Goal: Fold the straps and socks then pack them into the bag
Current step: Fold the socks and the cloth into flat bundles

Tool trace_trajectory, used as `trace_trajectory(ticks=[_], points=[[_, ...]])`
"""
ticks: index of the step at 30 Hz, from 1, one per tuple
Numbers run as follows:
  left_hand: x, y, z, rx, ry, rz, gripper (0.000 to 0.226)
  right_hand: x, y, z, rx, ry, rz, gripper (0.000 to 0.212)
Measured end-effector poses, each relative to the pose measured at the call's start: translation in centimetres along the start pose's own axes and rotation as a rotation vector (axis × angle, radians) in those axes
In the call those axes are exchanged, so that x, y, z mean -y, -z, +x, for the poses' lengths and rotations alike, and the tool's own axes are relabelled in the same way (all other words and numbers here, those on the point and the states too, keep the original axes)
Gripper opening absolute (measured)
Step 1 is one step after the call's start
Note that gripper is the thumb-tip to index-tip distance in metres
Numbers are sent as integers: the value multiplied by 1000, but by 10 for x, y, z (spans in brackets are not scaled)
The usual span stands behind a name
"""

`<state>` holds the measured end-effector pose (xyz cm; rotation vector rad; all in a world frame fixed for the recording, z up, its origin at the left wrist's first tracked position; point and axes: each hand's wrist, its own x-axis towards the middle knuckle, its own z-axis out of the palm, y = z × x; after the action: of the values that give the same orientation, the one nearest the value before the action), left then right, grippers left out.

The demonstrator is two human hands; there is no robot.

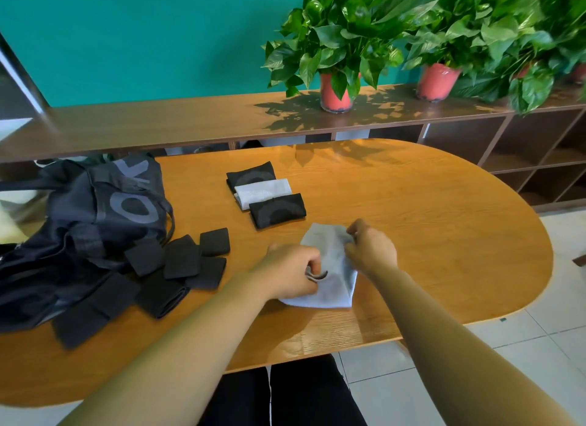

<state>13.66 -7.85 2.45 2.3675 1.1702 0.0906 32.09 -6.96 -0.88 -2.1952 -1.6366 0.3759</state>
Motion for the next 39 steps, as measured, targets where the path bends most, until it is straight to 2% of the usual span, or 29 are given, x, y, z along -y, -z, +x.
trace_trajectory(ticks=[2,5,7,10,13,15,17,18,19,21,23,24,25,27,31,34,39], points=[[2,16,-6,-68,3,-99,23,-10,13,0,-130,-90,122,32],[14,38,-20,-123,-14,-69,23,-23,27,-5,-265,-147,208,33],[25,39,-31,-85,-20,23,25,-27,25,-14,-215,-157,164,34],[35,15,-46,76,-45,204,39,-29,10,-27,-51,-135,-6,31],[34,12,-56,130,-5,146,33,-28,7,-35,-145,-101,-131,28],[26,19,-54,83,9,82,26,-27,6,-37,-298,12,-246,26],[15,14,-44,-39,46,73,24,-20,0,-40,-409,266,-275,23],[8,5,-37,-62,96,106,31,-14,-6,-42,-405,420,-261,23],[1,-8,-30,-51,144,155,42,-9,-13,-44,-360,573,-253,24],[-9,-37,-23,6,216,228,61,2,-26,-48,-66,723,-250,47],[-6,-58,-21,26,281,263,71,-1,-31,-50,206,654,-272,69],[-2,-62,-23,23,293,284,74,-8,-32,-47,259,607,-308,78],[2,-65,-26,13,295,303,77,-15,-32,-43,274,567,-356,86],[11,-67,-31,12,293,340,79,-28,-29,-34,266,498,-417,89],[24,-66,-41,41,326,372,84,-44,-16,-21,264,382,-458,75],[29,-63,-47,69,338,375,85,-45,-14,-19,274,363,-464,74],[29,-44,-61,114,245,330,88,-36,-11,-27,234,371,-389,98]])
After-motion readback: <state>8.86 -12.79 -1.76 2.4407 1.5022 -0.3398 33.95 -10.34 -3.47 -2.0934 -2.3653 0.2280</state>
